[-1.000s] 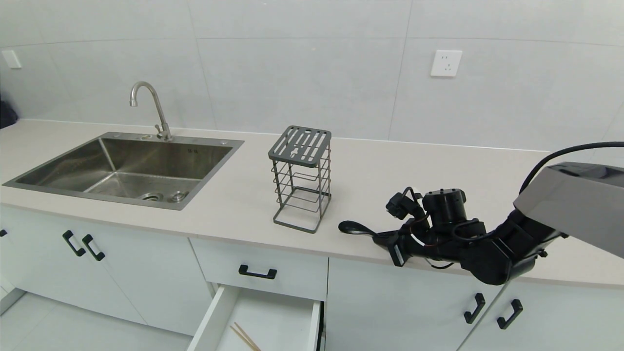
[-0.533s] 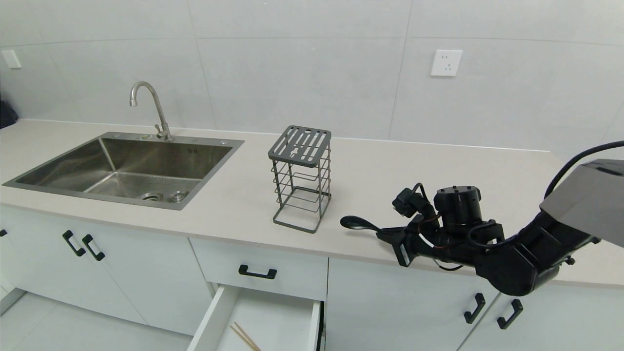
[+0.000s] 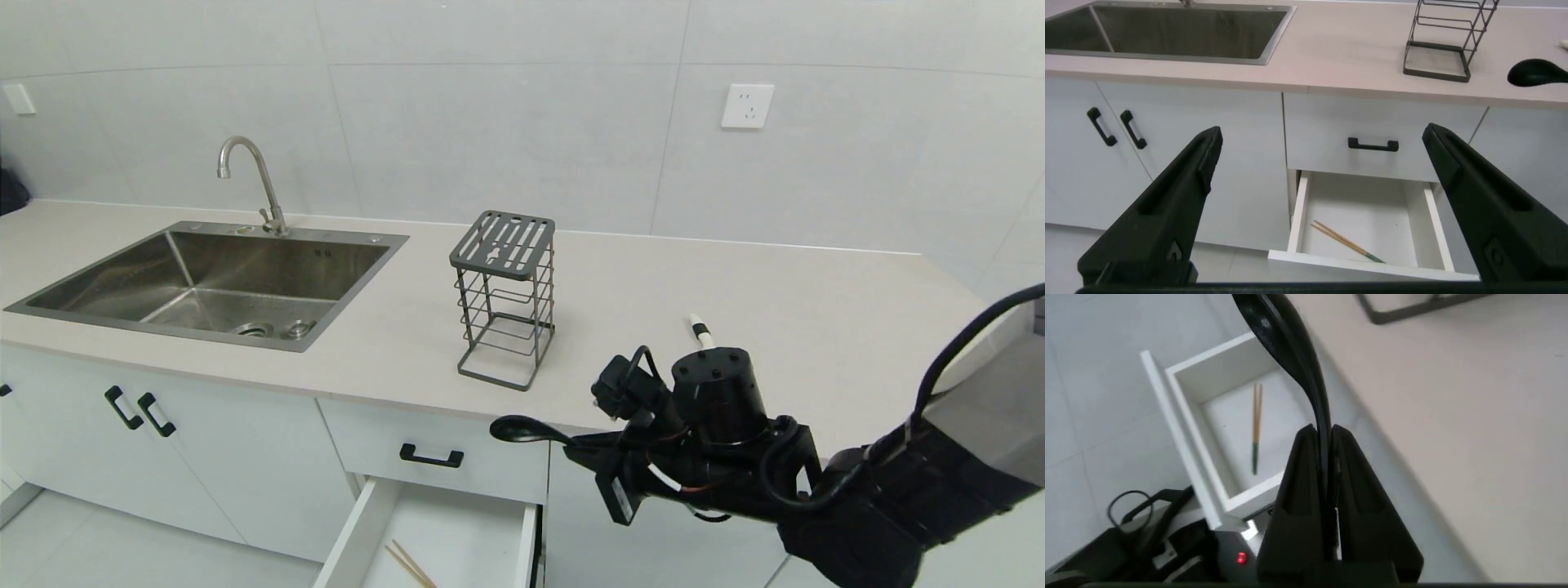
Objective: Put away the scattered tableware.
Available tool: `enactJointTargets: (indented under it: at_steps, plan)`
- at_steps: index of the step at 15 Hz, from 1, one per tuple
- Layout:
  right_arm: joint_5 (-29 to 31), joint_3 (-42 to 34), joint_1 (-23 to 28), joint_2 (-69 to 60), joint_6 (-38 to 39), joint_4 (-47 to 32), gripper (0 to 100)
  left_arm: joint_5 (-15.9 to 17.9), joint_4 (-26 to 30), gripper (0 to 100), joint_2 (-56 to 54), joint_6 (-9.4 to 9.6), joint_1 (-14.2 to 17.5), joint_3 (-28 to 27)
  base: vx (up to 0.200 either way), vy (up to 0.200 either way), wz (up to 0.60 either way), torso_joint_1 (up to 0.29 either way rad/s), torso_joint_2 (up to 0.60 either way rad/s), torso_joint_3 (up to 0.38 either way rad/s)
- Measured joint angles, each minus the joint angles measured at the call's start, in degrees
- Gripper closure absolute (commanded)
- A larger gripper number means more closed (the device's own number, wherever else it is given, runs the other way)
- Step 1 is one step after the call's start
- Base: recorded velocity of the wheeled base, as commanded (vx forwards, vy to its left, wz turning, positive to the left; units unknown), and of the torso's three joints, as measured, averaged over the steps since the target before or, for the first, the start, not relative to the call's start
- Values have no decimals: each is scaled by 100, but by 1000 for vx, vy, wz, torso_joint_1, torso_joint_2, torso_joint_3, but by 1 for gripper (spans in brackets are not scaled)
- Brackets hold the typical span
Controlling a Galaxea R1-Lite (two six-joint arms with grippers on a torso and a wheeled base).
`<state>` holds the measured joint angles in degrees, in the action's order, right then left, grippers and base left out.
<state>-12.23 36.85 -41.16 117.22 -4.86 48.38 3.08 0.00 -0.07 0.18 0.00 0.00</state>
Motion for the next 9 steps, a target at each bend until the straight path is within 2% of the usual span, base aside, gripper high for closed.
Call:
enactJointTargets:
  at_steps: [9]
  plan:
    - [386, 165, -803, -20, 187, 184, 100, 0, 0, 0, 0, 0, 0, 0, 0, 0, 0, 0, 0, 0]
